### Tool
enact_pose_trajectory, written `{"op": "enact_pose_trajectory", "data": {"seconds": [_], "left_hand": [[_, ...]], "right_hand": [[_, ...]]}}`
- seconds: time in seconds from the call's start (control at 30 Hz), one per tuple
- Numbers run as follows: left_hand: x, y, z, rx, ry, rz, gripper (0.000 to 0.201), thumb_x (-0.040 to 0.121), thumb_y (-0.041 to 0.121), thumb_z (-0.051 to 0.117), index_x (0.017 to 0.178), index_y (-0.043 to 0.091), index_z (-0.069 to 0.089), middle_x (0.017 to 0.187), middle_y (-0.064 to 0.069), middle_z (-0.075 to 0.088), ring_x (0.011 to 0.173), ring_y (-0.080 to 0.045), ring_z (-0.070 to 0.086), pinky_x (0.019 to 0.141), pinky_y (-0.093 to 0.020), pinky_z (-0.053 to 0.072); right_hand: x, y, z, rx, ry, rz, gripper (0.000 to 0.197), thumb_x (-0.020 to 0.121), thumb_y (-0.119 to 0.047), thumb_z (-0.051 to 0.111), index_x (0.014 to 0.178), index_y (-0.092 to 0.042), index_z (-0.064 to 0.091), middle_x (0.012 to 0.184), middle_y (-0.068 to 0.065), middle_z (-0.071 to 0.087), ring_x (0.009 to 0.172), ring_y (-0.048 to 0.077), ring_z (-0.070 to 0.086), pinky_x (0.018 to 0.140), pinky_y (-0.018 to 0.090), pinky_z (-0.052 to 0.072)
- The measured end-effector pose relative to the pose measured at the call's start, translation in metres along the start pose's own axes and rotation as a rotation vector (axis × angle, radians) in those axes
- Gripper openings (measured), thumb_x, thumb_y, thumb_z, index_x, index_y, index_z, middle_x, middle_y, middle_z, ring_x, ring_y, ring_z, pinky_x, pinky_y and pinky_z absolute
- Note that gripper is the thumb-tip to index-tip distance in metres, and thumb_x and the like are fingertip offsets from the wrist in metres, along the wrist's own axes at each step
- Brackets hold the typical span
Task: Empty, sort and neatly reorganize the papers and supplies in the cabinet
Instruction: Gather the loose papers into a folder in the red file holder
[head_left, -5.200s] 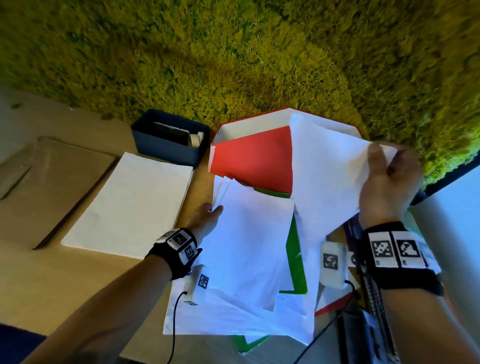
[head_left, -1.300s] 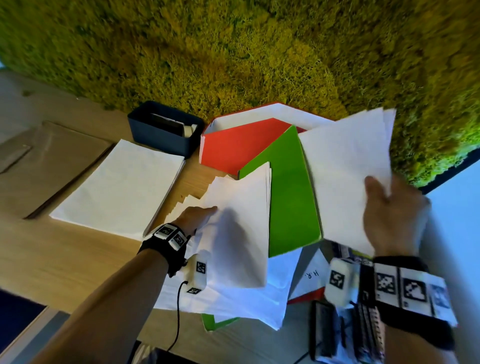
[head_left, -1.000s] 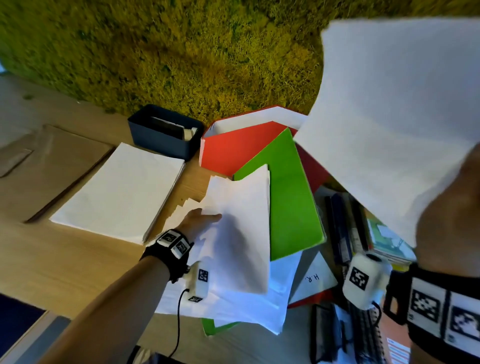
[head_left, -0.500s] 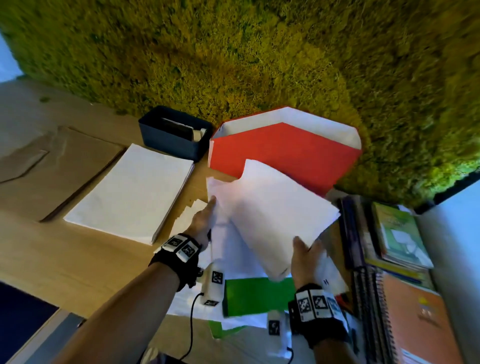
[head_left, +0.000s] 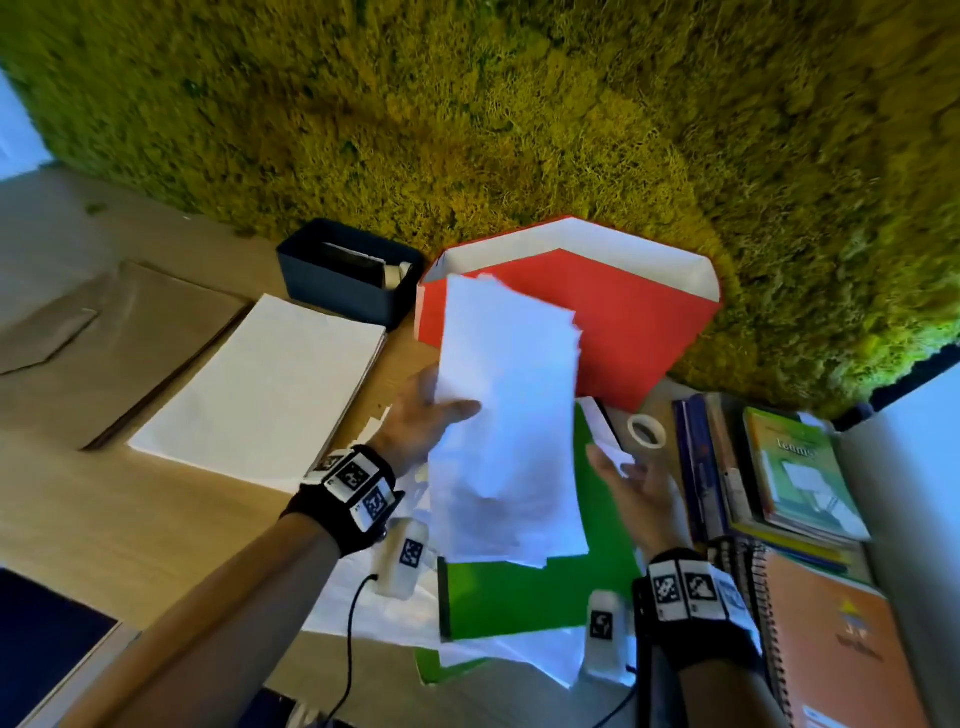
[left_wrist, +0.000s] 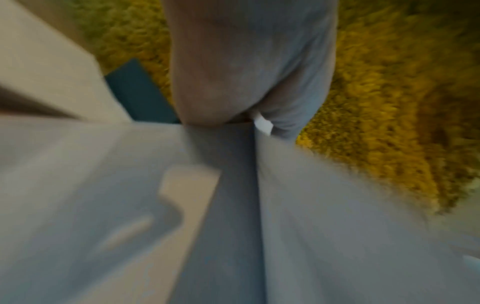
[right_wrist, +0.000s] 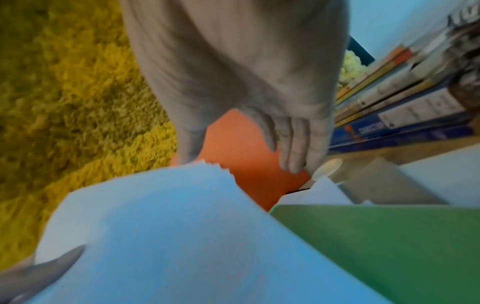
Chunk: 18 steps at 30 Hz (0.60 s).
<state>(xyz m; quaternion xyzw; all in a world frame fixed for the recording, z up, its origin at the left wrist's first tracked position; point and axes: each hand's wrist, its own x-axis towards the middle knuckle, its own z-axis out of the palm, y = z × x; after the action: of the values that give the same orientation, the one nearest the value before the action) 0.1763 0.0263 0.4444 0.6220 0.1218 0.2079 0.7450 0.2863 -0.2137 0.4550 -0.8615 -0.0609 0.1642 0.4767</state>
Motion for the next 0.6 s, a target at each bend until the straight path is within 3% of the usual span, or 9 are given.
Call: {"op": "enact_pose_trajectory", "data": {"seconds": [0.1,0.13,0.23,0.27,0.33,0.37,0.43,0.53,0.6], "left_hand": [[0.002,0.037,0.005,0.065,-0.135,0.114,0.059,0.089,-0.005,0.065,0.142,0.012,0.047,0.141,-0.012,0.055,0.13,-0.028,0.052,0.107,-0.053,0.043],[0.002,0.046,0.008,0.086,-0.149,0.113,0.059,0.089,-0.002,0.066,0.143,0.011,0.046,0.141,-0.01,0.055,0.13,-0.026,0.053,0.107,-0.052,0.043],[-0.002,0.063,0.015,0.033,-0.088,0.129,0.047,0.088,0.009,0.071,0.133,0.015,0.057,0.132,-0.005,0.063,0.123,-0.023,0.059,0.106,-0.052,0.044],[-0.004,0.067,0.018,0.0,-0.059,0.134,0.043,0.087,0.012,0.073,0.128,0.015,0.061,0.128,-0.003,0.066,0.12,-0.023,0.062,0.105,-0.052,0.045],[-0.005,0.072,0.024,-0.04,-0.003,0.157,0.04,0.083,0.018,0.077,0.121,0.018,0.066,0.123,-0.001,0.069,0.116,-0.022,0.064,0.105,-0.051,0.045],[-0.004,0.072,0.026,-0.051,0.022,0.157,0.04,0.08,0.021,0.079,0.119,0.019,0.067,0.121,-0.001,0.07,0.115,-0.022,0.065,0.105,-0.051,0.045],[-0.004,0.067,0.028,-0.043,0.074,0.148,0.045,0.077,0.024,0.082,0.119,0.019,0.067,0.12,0.0,0.07,0.114,-0.021,0.065,0.103,-0.05,0.047],[-0.007,0.053,0.028,-0.031,0.124,0.123,0.058,0.078,0.023,0.082,0.13,0.019,0.059,0.124,0.0,0.068,0.115,-0.022,0.065,0.1,-0.05,0.05],[-0.011,0.043,0.029,-0.042,0.141,0.097,0.057,0.083,0.017,0.078,0.135,0.017,0.053,0.126,0.0,0.067,0.116,-0.02,0.064,0.1,-0.049,0.05]], "right_hand": [[0.013,-0.01,0.0,0.175,-0.013,-0.134,0.099,0.058,-0.072,0.076,0.122,0.0,0.049,0.112,-0.003,0.06,0.103,0.012,0.057,0.096,0.052,0.042],[0.017,-0.012,0.001,0.242,0.011,-0.146,0.1,0.054,-0.071,0.079,0.118,0.004,0.055,0.109,-0.001,0.065,0.104,0.012,0.06,0.104,0.044,0.042],[0.004,-0.034,-0.001,0.29,0.145,-0.285,0.064,0.065,-0.059,0.08,0.099,-0.006,0.068,0.095,0.001,0.07,0.091,0.015,0.066,0.083,0.038,0.053],[0.002,-0.039,-0.001,0.321,0.213,-0.349,0.049,0.068,-0.056,0.079,0.086,-0.013,0.064,0.078,0.0,0.064,0.074,0.011,0.064,0.071,0.031,0.051],[-0.013,-0.053,0.0,0.387,0.294,-0.451,0.046,0.074,-0.047,0.076,0.066,-0.018,0.041,0.058,-0.005,0.034,0.047,0.001,0.035,0.051,0.021,0.035],[-0.019,-0.058,0.002,0.422,0.309,-0.506,0.042,0.078,-0.039,0.074,0.067,-0.018,0.039,0.058,-0.008,0.03,0.045,-0.001,0.032,0.047,0.015,0.031],[-0.021,-0.055,0.006,0.446,0.297,-0.561,0.029,0.082,-0.029,0.072,0.083,-0.01,0.05,0.066,-0.012,0.044,0.054,-0.007,0.046,0.054,0.008,0.038],[-0.018,-0.037,0.01,0.408,0.231,-0.507,0.043,0.078,-0.03,0.079,0.107,-0.009,0.055,0.093,0.002,0.066,0.087,0.011,0.065,0.076,0.033,0.054],[-0.016,-0.023,0.011,0.437,0.188,-0.446,0.054,0.078,-0.017,0.079,0.124,-0.019,0.052,0.111,-0.003,0.068,0.103,0.013,0.065,0.089,0.038,0.053]]}}
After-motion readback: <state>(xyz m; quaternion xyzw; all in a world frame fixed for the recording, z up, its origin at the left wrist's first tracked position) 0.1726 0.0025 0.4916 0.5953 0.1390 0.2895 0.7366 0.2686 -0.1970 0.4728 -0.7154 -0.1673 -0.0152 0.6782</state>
